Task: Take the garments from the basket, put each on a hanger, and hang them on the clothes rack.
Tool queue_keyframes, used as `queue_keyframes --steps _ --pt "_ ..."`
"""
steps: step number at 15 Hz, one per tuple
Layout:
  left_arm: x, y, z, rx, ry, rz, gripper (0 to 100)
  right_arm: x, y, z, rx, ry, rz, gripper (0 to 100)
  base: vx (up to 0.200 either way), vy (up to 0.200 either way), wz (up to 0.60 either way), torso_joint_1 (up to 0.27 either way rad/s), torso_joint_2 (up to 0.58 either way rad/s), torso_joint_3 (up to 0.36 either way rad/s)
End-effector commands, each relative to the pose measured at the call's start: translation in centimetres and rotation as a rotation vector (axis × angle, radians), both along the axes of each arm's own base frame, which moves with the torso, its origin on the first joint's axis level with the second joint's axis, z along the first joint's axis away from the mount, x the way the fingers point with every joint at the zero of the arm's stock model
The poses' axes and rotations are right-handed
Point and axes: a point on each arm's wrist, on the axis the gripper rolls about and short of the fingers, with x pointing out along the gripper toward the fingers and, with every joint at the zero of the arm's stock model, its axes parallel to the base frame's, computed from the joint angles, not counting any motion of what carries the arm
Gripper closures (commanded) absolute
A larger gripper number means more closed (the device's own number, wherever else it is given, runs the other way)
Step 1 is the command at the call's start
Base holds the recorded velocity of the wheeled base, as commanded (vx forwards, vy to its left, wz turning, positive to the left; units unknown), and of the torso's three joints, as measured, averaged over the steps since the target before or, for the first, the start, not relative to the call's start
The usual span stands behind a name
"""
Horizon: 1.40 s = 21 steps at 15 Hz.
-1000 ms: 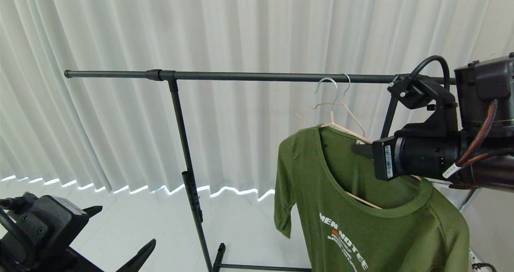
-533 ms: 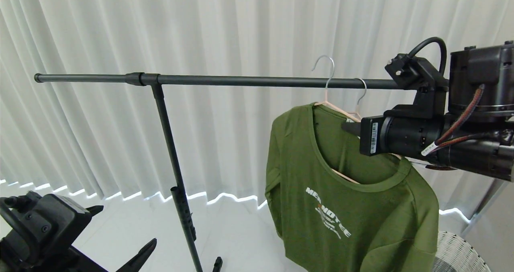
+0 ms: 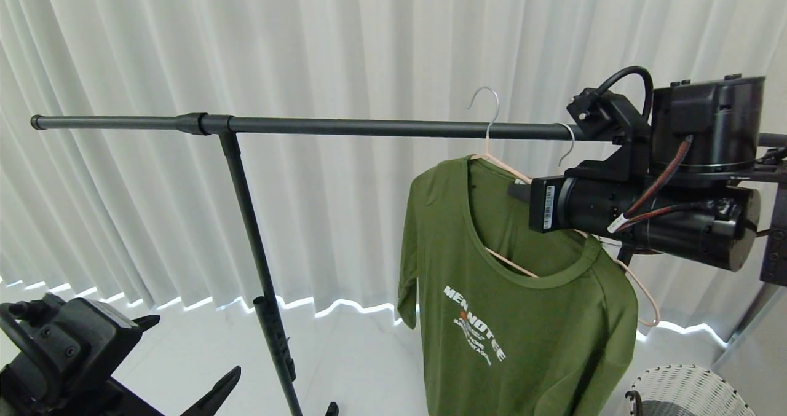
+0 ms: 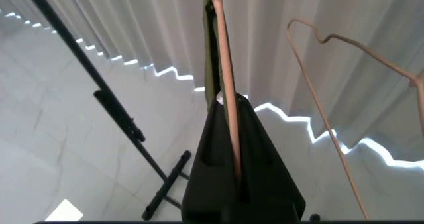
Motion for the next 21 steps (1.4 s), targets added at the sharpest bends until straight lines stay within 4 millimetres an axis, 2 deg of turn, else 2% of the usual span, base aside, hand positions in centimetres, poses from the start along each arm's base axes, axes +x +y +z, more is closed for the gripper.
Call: queue_keyframes --steps 1,5,11,21 --pt "-0.1 0.0 0.0 -0.001 -0.002 0.000 0 2.0 0.7 -1.1 -0.015 0.014 -0.024 100 0.000 0.000 0.00 0.000 0.00 0.000" --pt "-0.3 -0.3 0.0 0.000 -0.001 -0.037 0 3.7 1.4 -2.0 -0.035 0.027 -0.042 100 0.000 0.000 0.00 0.000 0.00 0.000" --pt "-0.4 -0.5 -0.1 0.000 0.003 -0.058 0 4.2 1.7 -2.8 -0.052 0.043 -0.045 100 0.000 0.000 0.00 0.000 0.00 0.000" --pt "-0.5 -0.4 -0.2 -0.003 0.000 -0.056 0 5.4 2.2 -2.7 -0.039 0.024 -0.060 100 0.000 0.000 0.00 0.000 0.00 0.000"
